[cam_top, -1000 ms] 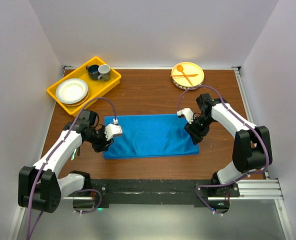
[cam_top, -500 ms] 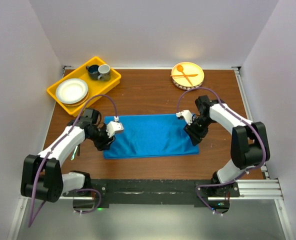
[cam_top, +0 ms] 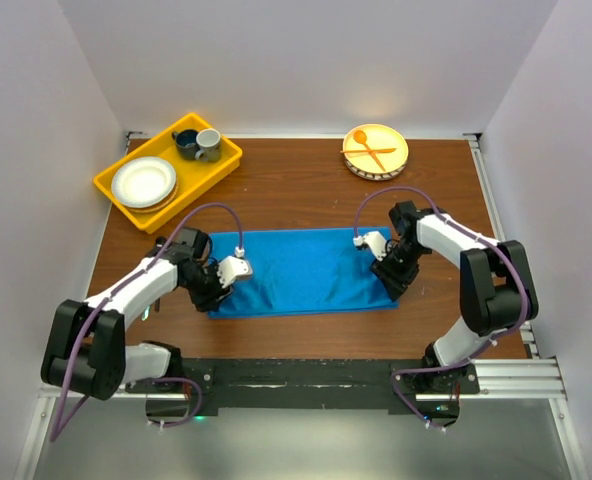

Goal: Fold the napkin into a case and place the utensils inside
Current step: Smooth out the rectangle-folded napkin at the center of the board.

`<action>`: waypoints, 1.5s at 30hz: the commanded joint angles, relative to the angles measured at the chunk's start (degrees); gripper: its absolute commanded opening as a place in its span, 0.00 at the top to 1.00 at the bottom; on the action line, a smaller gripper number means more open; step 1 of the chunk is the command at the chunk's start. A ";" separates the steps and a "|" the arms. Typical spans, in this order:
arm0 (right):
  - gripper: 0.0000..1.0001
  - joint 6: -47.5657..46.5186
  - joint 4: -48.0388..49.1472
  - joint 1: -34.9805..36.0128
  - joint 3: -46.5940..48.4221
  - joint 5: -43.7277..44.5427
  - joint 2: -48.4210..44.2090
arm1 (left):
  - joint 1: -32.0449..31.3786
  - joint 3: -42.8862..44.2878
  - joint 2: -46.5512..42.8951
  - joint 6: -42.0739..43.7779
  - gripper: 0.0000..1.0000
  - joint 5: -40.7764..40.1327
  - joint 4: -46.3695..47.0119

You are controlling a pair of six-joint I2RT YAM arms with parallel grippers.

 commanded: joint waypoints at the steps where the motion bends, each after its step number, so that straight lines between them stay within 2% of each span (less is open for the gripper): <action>1: 0.59 -1.16 -2.39 0.19 1.77 -1.30 -0.48 | -1.42 2.00 -1.63 -0.32 0.55 -0.68 -0.30; 3: 0.58 -1.17 -4.33 0.01 6.31 -4.03 -5.81 | 1.11 5.69 -4.09 0.03 0.49 3.26 -4.16; 4: 0.56 -0.82 -5.12 -0.16 8.44 -5.52 -8.28 | 1.99 10.50 -7.07 -0.93 0.45 7.46 -5.13; 5: 0.49 0.66 -5.13 -0.34 10.63 -8.41 -10.48 | 2.79 12.98 -8.66 -2.59 0.35 8.72 -4.53; 6: 0.44 1.98 -3.30 -0.43 15.18 -9.31 -14.50 | 3.32 15.36 -10.24 -6.78 0.18 9.26 -3.22; 7: 0.35 3.56 -1.81 -0.60 17.23 -9.93 -16.28 | 3.32 19.30 -13.13 -9.52 0.08 9.26 1.14; 8: 0.15 7.23 0.21 -0.69 19.07 -11.50 -17.69 | 3.32 20.82 -14.38 -12.68 0.01 8.92 4.32; 10: 0.02 11.20 8.02 -0.61 22.77 -12.83 -21.20 | 3.23 24.33 -16.58 -21.91 0.00 8.30 12.47; 14: 0.02 26.99 19.54 -0.60 25.51 -13.62 -22.02 | 3.23 23.74 -17.56 -34.84 0.00 4.35 27.17; 15: 0.02 29.92 23.83 -0.60 25.59 -13.88 -21.49 | 3.23 23.47 -17.03 -40.69 0.00 2.17 29.98; 17: 0.02 37.63 26.33 -0.60 26.73 -15.19 -17.04 | 3.23 25.21 -12.39 -47.22 0.00 1.44 31.34; 18: 0.02 39.16 25.20 -0.52 29.44 -18.95 -14.31 | 3.23 26.44 -10.11 -48.91 0.00 3.01 30.29; 20: 0.02 43.62 24.23 -0.43 31.30 -22.31 -7.56 | 3.15 27.60 -4.30 -53.56 0.00 11.17 30.53; 21: 0.02 45.31 25.79 -0.34 30.96 -23.54 -6.03 | 2.28 26.56 -2.98 -60.37 0.00 12.24 33.06; 23: 0.02 51.87 30.00 0.45 28.77 -27.06 -3.22 | 1.48 21.12 -0.60 -66.65 0.00 13.13 43.85; 24: 0.02 54.27 35.94 0.80 25.54 -27.94 -2.69 | 0.26 19.18 0.10 -71.55 0.00 12.96 47.21; 25: 0.02 56.38 38.52 1.32 24.20 -28.56 -1.98 | -0.71 16.12 1.68 -73.43 0.00 11.48 52.81; 27: 0.02 60.96 43.01 3.17 21.48 -29.44 0.64 | -3.17 13.29 3.88 -77.99 0.00 10.76 57.06; 31: 0.02 65.80 50.05 6.07 17.52 -30.50 5.48 | -5.38 10.02 12.21 -83.63 0.00 9.26 67.25; 39: 0.02 72.39 60.76 6.95 15.58 -33.13 17.61 | -5.64 9.14 27.33 -91.10 0.00 9.09 77.29; 45: 0.02 70.30 59.48 6.60 15.84 -34.19 23.59 | -3.36 7.66 34.46 -93.92 0.00 9.61 82.74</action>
